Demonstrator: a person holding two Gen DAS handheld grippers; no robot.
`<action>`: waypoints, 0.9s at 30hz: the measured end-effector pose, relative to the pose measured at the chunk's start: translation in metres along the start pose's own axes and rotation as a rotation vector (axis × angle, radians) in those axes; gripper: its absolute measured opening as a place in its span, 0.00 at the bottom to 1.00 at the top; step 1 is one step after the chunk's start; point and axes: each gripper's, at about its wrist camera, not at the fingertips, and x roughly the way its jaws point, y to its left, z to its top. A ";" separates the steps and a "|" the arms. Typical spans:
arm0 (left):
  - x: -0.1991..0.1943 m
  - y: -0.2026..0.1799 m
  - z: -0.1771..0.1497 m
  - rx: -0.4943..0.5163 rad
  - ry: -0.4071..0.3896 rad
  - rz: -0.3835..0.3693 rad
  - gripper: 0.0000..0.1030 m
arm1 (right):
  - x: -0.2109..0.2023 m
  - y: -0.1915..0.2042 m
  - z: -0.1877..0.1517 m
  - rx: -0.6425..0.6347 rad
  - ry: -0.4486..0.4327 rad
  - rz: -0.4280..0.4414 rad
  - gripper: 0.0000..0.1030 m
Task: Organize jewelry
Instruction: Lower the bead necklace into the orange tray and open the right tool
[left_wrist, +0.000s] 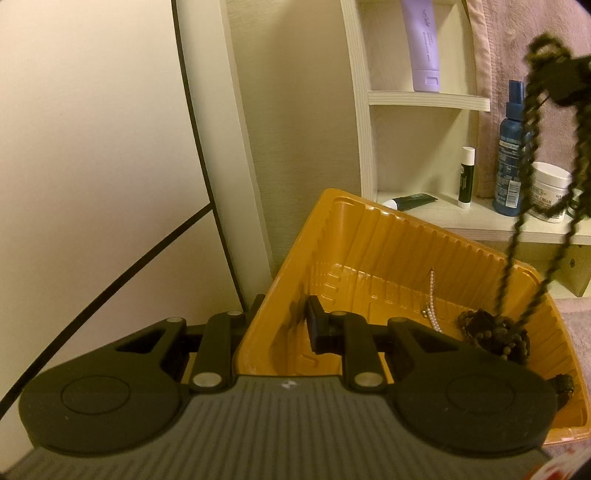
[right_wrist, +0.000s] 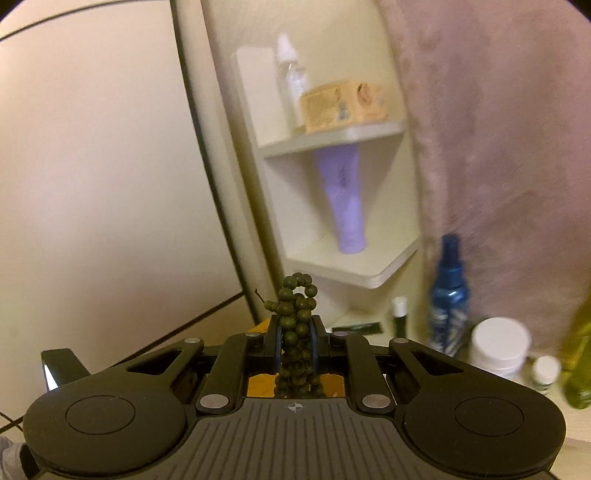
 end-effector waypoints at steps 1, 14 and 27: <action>0.000 0.000 0.000 0.000 0.001 -0.001 0.19 | 0.007 0.000 -0.002 0.007 0.011 0.003 0.14; 0.001 0.000 0.002 0.009 0.005 -0.004 0.19 | 0.066 -0.017 -0.051 0.085 0.183 -0.005 0.14; 0.002 -0.001 0.001 0.014 0.005 -0.003 0.19 | 0.098 -0.027 -0.077 0.131 0.255 -0.019 0.27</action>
